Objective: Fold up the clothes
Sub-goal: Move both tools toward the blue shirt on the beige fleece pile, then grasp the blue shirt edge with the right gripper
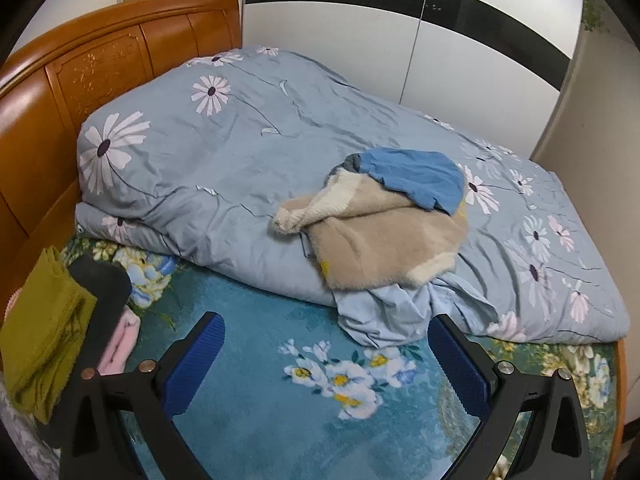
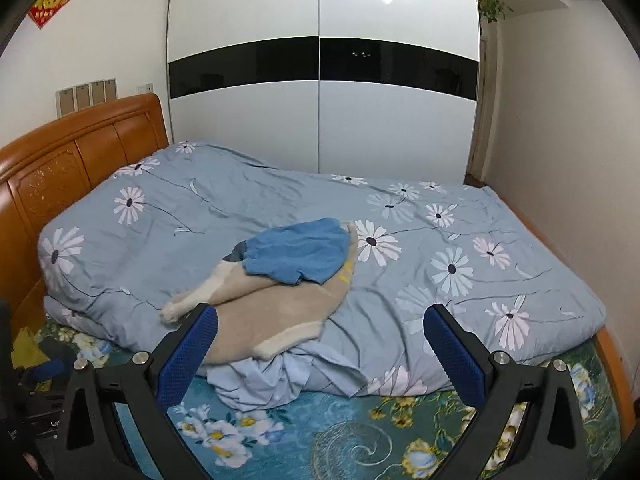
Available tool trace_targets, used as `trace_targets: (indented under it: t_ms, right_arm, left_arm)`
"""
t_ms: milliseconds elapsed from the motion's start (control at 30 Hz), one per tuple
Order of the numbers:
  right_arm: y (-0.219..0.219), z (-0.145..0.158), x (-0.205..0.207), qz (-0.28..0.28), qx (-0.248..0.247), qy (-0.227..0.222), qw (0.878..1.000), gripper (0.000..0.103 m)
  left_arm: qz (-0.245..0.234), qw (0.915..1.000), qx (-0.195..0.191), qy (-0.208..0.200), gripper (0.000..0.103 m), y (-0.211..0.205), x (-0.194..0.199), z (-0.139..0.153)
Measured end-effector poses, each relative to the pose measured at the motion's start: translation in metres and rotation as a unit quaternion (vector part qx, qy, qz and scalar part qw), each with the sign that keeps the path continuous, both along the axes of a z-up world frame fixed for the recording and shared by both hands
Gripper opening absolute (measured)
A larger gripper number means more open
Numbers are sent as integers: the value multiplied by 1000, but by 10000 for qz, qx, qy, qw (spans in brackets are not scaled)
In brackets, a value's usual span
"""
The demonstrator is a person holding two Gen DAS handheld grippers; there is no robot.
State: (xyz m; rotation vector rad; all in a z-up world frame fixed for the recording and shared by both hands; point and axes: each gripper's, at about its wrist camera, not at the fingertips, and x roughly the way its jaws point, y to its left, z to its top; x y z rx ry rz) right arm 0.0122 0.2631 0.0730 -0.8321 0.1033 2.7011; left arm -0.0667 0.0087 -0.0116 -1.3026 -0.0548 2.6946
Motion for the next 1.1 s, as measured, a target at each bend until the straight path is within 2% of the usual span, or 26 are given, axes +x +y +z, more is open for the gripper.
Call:
trace_targets:
  t_ms: [133,433,833,1033,1100]
  right_arm:
    - [-1,-9,-18,158,-35,-82,9998,103]
    - [8,-53,-66,297,-363,-544,9974,103]
    - [27,-119,-121,419,-532,-1209,9904,103]
    - [33,-152,-180,698,-768,-1450,9840,103]
    - [33,-164,-215,960,-866,-1608,9785,103]
  left_arm:
    - [-83,9998,-206,-13,103,6,-19,-10]
    - [-20,9993,149,-328,103,12,-70,-44]
    - [156,9990,122,-403,103,29,-130,-86]
    - [20,9987,218,-458,103,29,-149,-101]
    - [15,9991,180,-385,103,24,-147,-102]
